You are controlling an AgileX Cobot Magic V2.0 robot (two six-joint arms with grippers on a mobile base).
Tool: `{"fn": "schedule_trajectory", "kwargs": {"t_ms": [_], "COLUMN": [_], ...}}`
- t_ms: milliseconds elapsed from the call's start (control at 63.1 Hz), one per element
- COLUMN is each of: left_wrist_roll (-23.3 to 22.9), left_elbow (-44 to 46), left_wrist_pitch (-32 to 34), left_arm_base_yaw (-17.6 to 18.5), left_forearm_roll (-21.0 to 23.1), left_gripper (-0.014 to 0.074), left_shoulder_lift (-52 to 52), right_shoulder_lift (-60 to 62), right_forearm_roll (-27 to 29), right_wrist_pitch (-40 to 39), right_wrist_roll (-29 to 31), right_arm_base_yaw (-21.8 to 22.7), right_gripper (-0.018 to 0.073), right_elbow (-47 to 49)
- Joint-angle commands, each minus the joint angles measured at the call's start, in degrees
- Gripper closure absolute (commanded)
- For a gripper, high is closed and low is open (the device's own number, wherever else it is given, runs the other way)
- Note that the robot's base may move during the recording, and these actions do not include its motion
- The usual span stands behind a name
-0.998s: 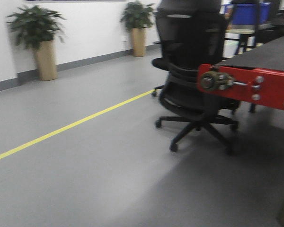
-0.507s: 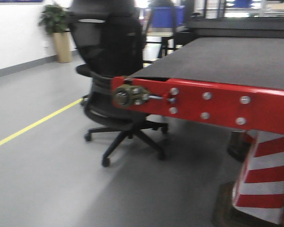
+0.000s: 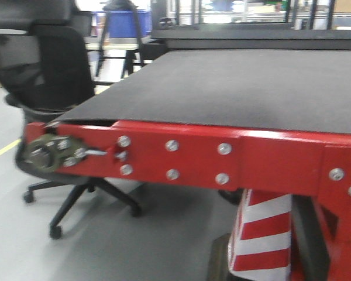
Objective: Move blue bin to conveyor side
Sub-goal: 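Hold the blue bin with both grippers while driving to the conveyor, then carry the blue bin with both grippers over the conveyor belt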
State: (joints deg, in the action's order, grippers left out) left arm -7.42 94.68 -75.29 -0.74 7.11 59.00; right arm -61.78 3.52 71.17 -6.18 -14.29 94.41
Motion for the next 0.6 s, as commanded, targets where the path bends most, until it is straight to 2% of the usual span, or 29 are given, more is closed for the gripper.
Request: {"fn": "schedule_trajectory", "kwargs": {"t_ms": [0, 586], "left_wrist_roll": [1.27, 1.27], "left_elbow": [0.71, 0.71], "left_wrist_pitch": [5.32, 5.32], "left_arm_base_yaw": [-0.23, -0.23], "left_forearm_roll": [-2.58, -2.58], "left_gripper": [0.0616, 0.0616], "left_shoulder_lift": [-1.09, -1.09], "right_shoulder_lift": [1.18, 1.18], "right_forearm_roll": [-4.91, -4.91], "right_wrist_pitch": [-6.15, -6.15], "right_wrist_roll": [1.25, 1.25], "right_arm_base_yaw": [0.31, 0.31], "right_gripper": [0.064, 0.064], "right_elbow": [0.84, 0.84]}}
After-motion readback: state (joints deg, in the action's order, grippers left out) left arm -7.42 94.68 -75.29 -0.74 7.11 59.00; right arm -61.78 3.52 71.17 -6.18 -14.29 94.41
